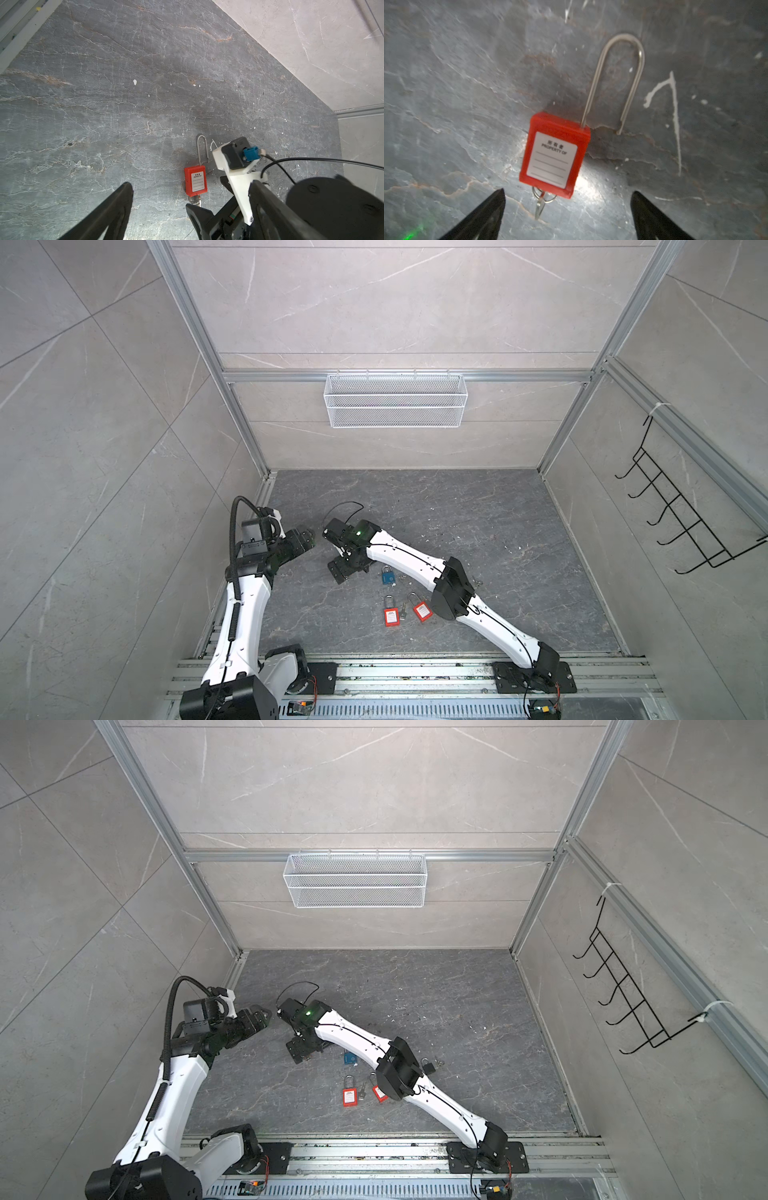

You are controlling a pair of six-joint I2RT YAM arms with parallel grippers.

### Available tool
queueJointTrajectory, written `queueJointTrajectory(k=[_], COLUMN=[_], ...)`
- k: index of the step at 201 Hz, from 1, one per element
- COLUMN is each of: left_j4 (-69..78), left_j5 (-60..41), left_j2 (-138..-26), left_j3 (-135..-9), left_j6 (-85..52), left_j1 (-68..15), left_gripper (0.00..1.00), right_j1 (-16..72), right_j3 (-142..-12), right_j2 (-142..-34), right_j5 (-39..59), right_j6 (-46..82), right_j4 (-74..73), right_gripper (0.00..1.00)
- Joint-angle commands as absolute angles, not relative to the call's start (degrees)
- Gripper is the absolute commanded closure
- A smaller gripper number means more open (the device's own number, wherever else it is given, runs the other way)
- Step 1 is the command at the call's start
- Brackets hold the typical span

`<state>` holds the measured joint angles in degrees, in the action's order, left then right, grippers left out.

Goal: Lock with the key

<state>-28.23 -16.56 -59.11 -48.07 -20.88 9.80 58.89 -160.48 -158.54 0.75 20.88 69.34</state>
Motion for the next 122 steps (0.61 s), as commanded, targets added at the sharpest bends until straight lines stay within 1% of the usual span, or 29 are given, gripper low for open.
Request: queueJointTrajectory(k=[1, 33, 44, 86, 98, 108, 122], left_j4=[-27.91, -28.57, -28.74, -28.93, -28.98, -29.01, -29.09], left_j5=[-15.99, -16.00, -16.14, -16.56, -16.67, -16.78, -17.04], left_j2=[-57.89, -57.74, -57.77, -57.67, -57.75, -57.81, -57.90], left_j3=[-47.90, -47.93, -47.92, -47.94, -48.07, -48.07, -48.12], left_j6=[-19.22, -18.82, -18.81, -18.81, -18.97, -18.99, -19.07], left_j1=[10.11, 10.11, 10.11, 10.11, 10.11, 10.11, 10.11], left_gripper=[0.11, 0.12, 0.12, 0.13, 0.14, 0.14, 0.14], right_j1=[59.72, 59.94, 59.94, 60.13, 60.20, 60.23, 60.21], right_j3=[-164.57, -159.90, -159.26, -160.47, -160.44, -160.40, -160.44], right_j2=[-160.60, -159.44, -159.50, -161.27, -161.61, -161.82, -162.09], right_j5=[-1.66, -2.29, -2.24, -2.34, -2.89, -3.32, -3.90], right_j6=[21.44, 21.43, 21.78, 22.15, 22.16, 21.95, 21.75], right_j4=[69.05, 64.31, 63.44, 63.13, 62.95, 62.82, 62.60], right_gripper=[0.10, 0.19, 0.25, 0.27, 0.30, 0.35, 0.36])
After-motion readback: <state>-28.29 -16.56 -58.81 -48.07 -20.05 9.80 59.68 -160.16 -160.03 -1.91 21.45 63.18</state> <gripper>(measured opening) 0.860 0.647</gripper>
